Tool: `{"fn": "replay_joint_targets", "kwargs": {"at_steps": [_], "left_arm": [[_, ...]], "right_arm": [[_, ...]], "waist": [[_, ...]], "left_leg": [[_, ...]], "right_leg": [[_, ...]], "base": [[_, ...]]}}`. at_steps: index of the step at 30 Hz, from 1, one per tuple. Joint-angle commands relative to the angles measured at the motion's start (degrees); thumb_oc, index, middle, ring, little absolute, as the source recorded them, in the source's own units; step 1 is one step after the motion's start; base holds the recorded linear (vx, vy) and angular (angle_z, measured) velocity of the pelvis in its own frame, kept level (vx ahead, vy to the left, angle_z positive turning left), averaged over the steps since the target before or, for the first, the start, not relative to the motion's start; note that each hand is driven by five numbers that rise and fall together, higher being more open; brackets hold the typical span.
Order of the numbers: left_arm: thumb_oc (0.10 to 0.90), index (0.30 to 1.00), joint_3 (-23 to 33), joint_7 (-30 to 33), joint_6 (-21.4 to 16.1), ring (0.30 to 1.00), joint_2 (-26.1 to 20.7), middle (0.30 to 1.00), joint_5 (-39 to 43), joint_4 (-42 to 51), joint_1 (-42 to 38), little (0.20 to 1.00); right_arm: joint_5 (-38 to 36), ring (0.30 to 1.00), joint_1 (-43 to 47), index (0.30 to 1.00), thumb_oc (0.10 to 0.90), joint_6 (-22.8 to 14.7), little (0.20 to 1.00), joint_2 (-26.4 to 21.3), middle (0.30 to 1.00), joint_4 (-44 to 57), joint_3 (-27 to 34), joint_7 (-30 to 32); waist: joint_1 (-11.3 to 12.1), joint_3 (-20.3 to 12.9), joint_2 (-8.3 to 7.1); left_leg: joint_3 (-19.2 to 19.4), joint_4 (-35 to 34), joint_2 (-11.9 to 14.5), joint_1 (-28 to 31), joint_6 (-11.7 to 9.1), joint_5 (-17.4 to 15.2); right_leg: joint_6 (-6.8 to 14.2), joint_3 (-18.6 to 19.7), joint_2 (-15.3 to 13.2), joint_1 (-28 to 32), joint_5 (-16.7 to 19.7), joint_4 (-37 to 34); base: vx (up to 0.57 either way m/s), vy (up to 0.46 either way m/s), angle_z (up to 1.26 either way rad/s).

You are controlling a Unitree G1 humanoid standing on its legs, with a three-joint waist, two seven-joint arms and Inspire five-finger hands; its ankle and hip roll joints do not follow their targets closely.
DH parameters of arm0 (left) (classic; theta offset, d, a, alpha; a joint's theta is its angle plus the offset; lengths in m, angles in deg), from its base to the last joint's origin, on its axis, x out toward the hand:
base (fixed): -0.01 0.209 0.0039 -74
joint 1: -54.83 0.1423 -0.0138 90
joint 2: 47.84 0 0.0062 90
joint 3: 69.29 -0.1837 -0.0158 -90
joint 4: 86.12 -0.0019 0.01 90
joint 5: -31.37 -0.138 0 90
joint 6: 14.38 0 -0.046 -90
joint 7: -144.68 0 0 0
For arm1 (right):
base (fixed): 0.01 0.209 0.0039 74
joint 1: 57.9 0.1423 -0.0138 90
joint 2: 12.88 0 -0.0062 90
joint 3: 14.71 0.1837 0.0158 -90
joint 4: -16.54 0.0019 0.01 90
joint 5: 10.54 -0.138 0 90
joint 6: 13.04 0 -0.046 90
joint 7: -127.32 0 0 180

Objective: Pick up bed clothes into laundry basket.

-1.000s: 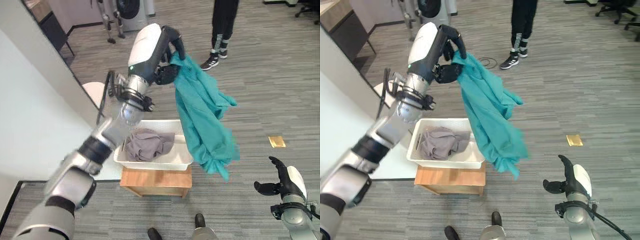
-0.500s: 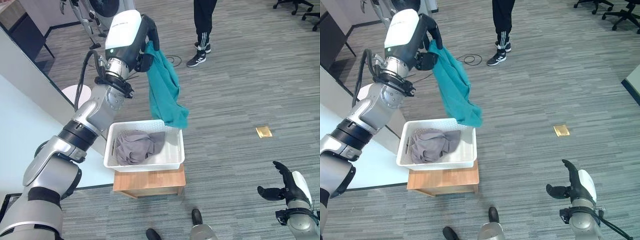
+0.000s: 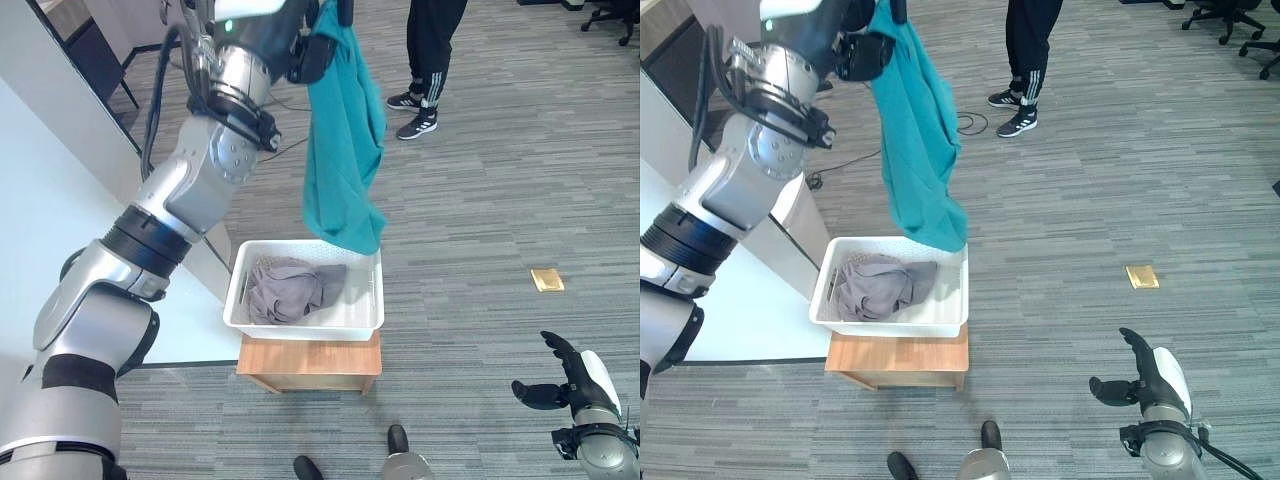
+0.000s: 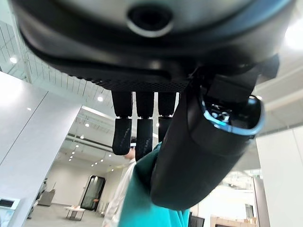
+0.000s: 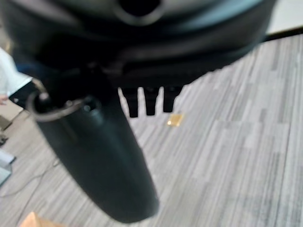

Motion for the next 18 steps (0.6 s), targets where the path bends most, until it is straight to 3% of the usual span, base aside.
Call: {"fn": "replay_joint_targets", "kwargs": {"at_steps": [1,13,14,18], "left_arm": [[0.400,0.300,1.67,5.14,-1.38,0.300,-0.11,0.300,0.47,-4.74,-15.34,0.300],[0.400,0.300,0.58,5.27,0.57,0.300,-2.82,0.300,-1.78,-9.69,-16.43,0.300],[0.400,0.300,1.62,5.75,1.01,0.300,-1.89,0.300,-1.79,-11.78,-16.03,0.300],[0.400,0.300,2.77,7.47,1.75,0.300,-2.09,0.300,-0.82,-13.88,-15.22,0.300]], "right_arm": [[-0.55,0.900,0.13,0.900,0.800,-3.84,0.900,-3.47,0.900,3.11,3.62,1.06],[-0.45,0.900,-0.18,0.900,0.800,-3.93,0.900,-3.88,0.900,2.13,2.48,0.11],[3.13,0.900,5.30,0.900,0.800,-3.07,0.900,-1.76,0.900,-1.65,-2.91,1.21],[4.99,0.900,4.34,0.900,0.800,-2.72,0.900,1.52,0.900,-0.68,-4.42,3.04]], "waist": [[2.21,-5.39,-2.31],[2.74,-4.91,-3.06],[4.11,-4.81,-3.19],[4.43,-4.51,-3.22]], "left_leg": [[-0.69,0.10,2.49,5.29,-3.70,-7.24],[-0.47,0.10,2.60,5.39,-3.73,-7.12],[-0.88,0.10,2.77,5.00,-3.58,-6.93],[-0.80,0.10,2.57,4.68,-3.37,-6.79]], "right_leg": [[7.18,-3.50,-2.50,3.87,-2.93,0.32],[7.14,-3.35,-2.06,3.76,-3.00,0.33],[6.99,-3.82,-2.07,3.72,-3.23,0.24],[7.13,-4.05,-2.26,3.47,-3.06,0.21]], "base": [[0.00,0.000,0.00],[0.00,0.000,0.00],[0.01,-0.023,-0.07],[0.01,0.010,0.00]]}}
